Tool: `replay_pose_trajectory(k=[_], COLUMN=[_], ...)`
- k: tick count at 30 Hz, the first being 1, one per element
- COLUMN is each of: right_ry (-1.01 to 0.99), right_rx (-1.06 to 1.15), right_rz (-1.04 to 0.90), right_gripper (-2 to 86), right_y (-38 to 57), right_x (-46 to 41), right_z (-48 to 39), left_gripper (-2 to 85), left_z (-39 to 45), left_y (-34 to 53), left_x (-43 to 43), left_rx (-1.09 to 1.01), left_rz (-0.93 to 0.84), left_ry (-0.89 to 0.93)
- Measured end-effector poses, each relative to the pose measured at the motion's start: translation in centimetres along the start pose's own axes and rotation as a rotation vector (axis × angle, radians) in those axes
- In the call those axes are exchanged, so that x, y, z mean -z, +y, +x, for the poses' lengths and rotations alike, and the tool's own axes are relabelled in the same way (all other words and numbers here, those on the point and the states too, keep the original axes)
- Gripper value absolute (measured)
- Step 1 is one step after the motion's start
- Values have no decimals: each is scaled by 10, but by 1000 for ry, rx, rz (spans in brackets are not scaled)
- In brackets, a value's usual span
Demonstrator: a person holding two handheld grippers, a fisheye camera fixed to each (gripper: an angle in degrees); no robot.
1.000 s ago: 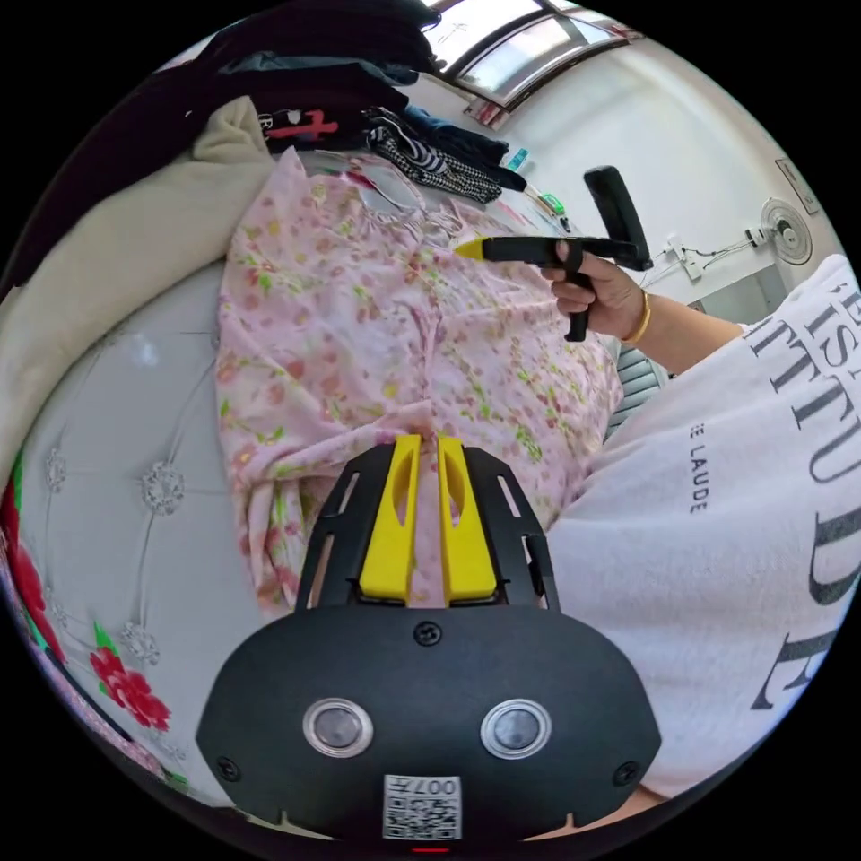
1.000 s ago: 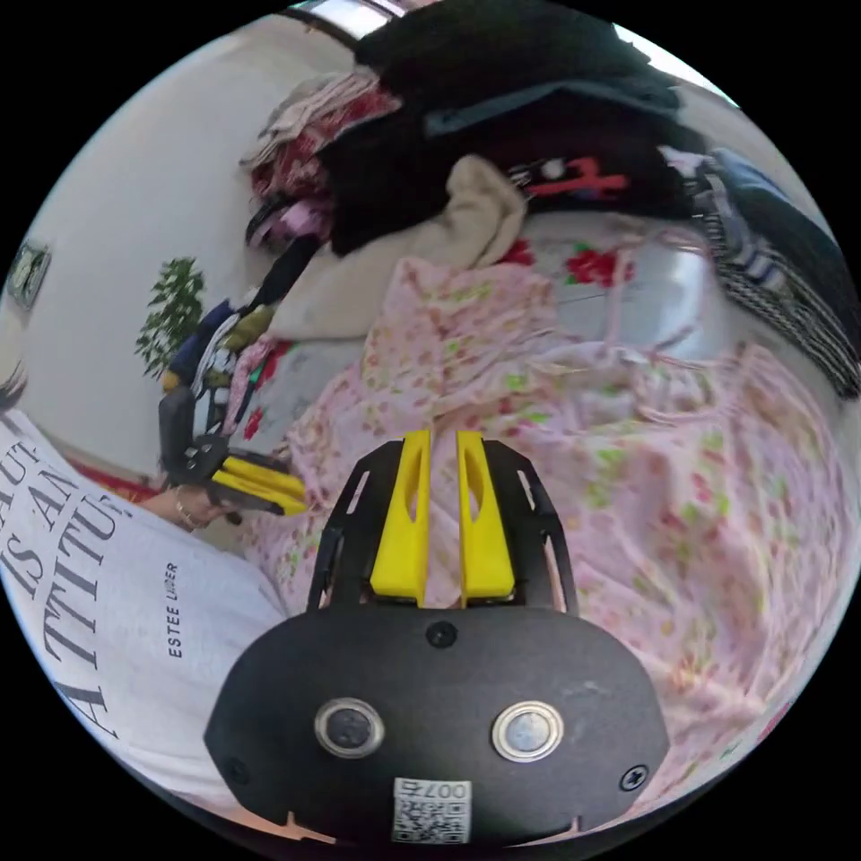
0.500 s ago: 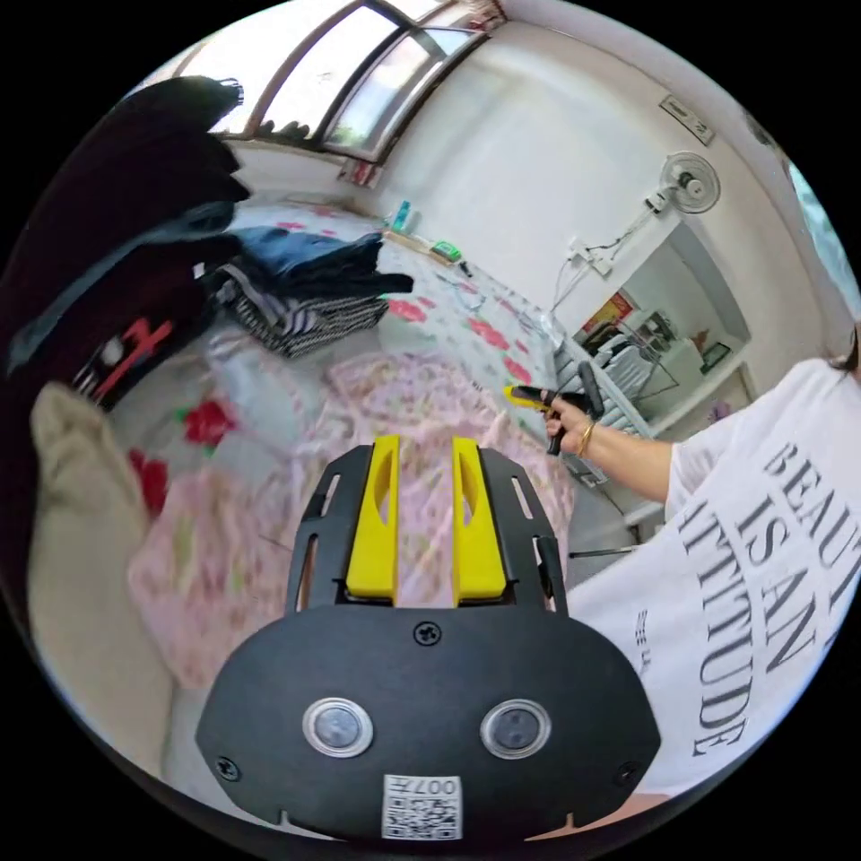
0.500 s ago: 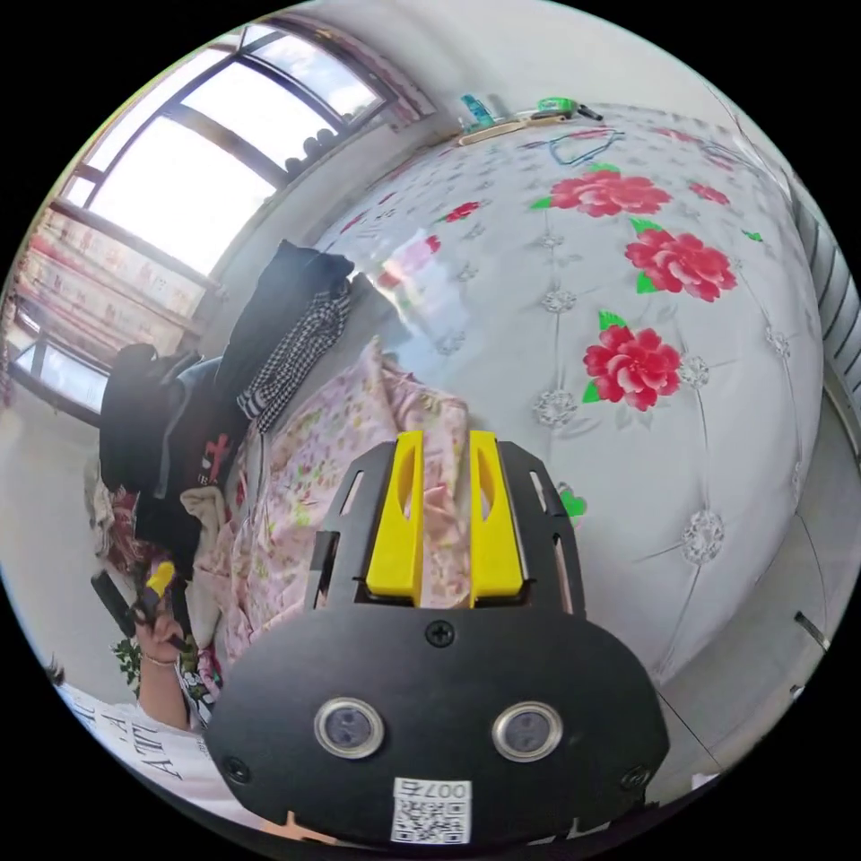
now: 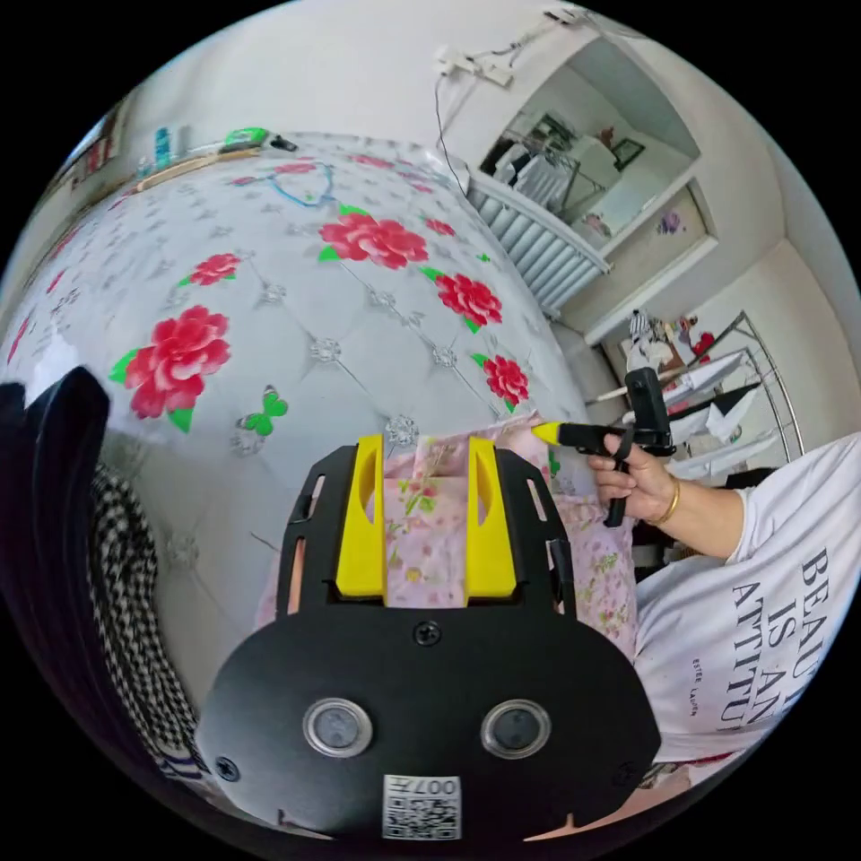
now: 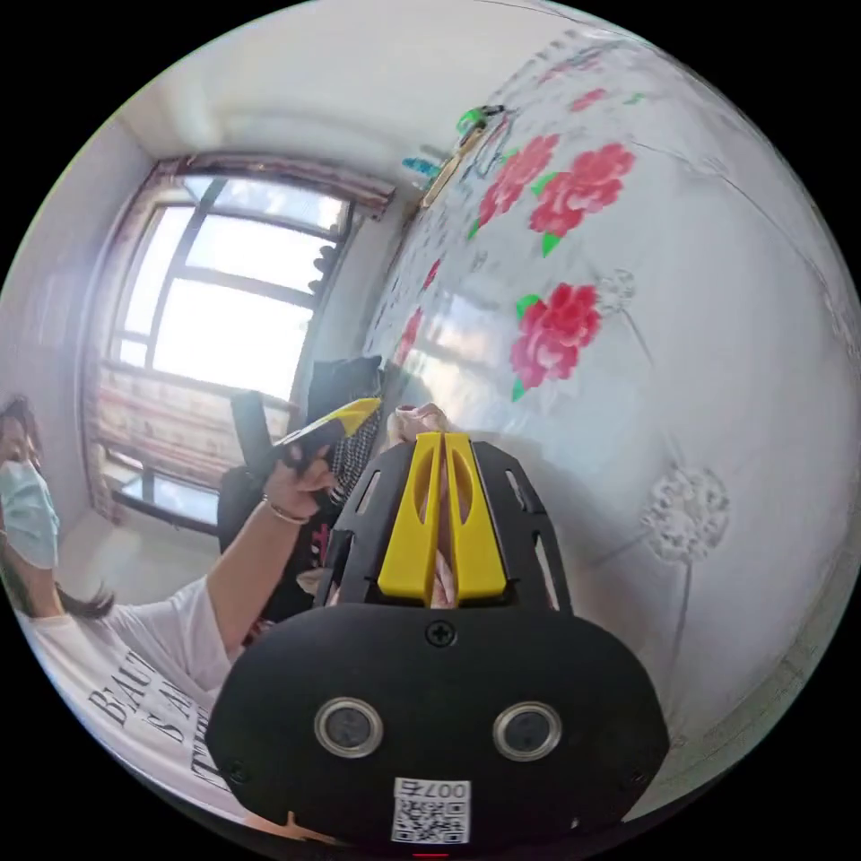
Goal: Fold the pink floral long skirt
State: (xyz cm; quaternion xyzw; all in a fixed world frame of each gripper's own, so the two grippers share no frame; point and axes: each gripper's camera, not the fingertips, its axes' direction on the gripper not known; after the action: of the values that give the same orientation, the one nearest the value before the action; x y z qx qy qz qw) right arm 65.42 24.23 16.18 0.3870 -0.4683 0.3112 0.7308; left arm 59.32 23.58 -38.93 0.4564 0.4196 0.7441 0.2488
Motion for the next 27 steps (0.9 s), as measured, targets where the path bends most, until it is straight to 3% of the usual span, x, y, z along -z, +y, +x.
replay_pose_trajectory(k=[3, 9, 12, 14, 19, 23, 27], right_ry=[-162, -76, -72, -66, 33, 83, 123], right_rx=[-128, -71, -60, -33, 342, 721, 1076], right_rz=[81, 13, 5, -13, -131, -251, -498], right_gripper=[-3, -4, -3, -3, -3, -3, -2], right_y=[10, 9, 10, 12, 21, 49, 108], right_x=[28, 30, 30, 29, 21, 6, -38], right_z=[25, 3, -7, -18, -100, -179, -244], left_gripper=[133, 120, 36, -3, -9, -9, -8], left_z=[11, 37, 51, 53, 43, 64, 84], left_y=[-15, -31, -36, -35, -13, 39, 104], left_x=[-53, -97, -111, -111, -50, 37, 76], left_rx=[-79, -135, -158, -165, -113, -164, -144], left_rz=[-112, -115, -99, -88, 81, 252, 266], left_ry=[-39, -117, -251, -214, -95, -134, -226])
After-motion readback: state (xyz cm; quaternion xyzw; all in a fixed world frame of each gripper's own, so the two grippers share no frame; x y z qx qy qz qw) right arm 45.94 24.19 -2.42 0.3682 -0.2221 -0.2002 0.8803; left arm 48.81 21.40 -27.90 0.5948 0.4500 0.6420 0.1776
